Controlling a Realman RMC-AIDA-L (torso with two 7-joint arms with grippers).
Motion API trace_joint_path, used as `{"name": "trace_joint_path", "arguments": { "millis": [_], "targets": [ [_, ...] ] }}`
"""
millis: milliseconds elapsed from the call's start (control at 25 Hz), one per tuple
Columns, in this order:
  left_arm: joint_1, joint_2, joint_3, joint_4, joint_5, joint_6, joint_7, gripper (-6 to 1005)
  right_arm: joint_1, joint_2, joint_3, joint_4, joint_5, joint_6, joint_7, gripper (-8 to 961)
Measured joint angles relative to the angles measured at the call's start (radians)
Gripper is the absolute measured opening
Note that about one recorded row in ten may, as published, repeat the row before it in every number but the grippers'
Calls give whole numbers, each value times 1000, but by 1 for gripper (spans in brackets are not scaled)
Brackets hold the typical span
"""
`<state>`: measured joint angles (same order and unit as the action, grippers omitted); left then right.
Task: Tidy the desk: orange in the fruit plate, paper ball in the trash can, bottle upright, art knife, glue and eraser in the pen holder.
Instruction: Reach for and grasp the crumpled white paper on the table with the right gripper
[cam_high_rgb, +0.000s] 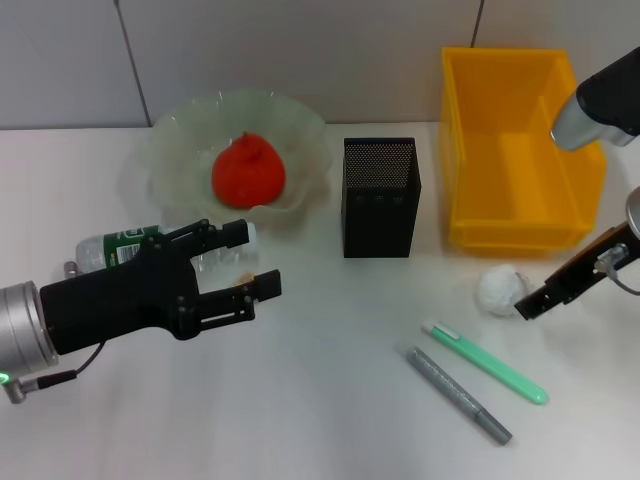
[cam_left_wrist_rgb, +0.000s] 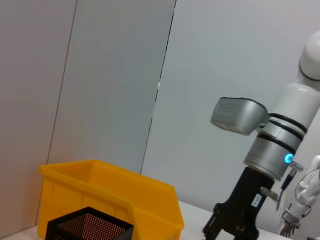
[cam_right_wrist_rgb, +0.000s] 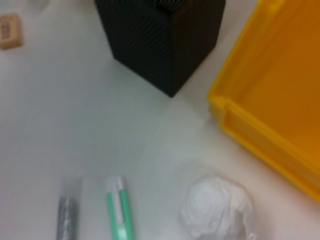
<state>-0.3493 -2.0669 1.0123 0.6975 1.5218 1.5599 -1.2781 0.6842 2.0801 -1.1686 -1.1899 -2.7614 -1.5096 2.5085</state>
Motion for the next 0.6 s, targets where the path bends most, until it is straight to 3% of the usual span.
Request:
{"name": "trace_joint_path", "arguments": {
  "millis": [600],
  "targets": [
    [-9, 0, 1, -36, 0, -7, 33, 806, 26, 1, -14, 97, 45, 100, -18, 789]
  ]
}}
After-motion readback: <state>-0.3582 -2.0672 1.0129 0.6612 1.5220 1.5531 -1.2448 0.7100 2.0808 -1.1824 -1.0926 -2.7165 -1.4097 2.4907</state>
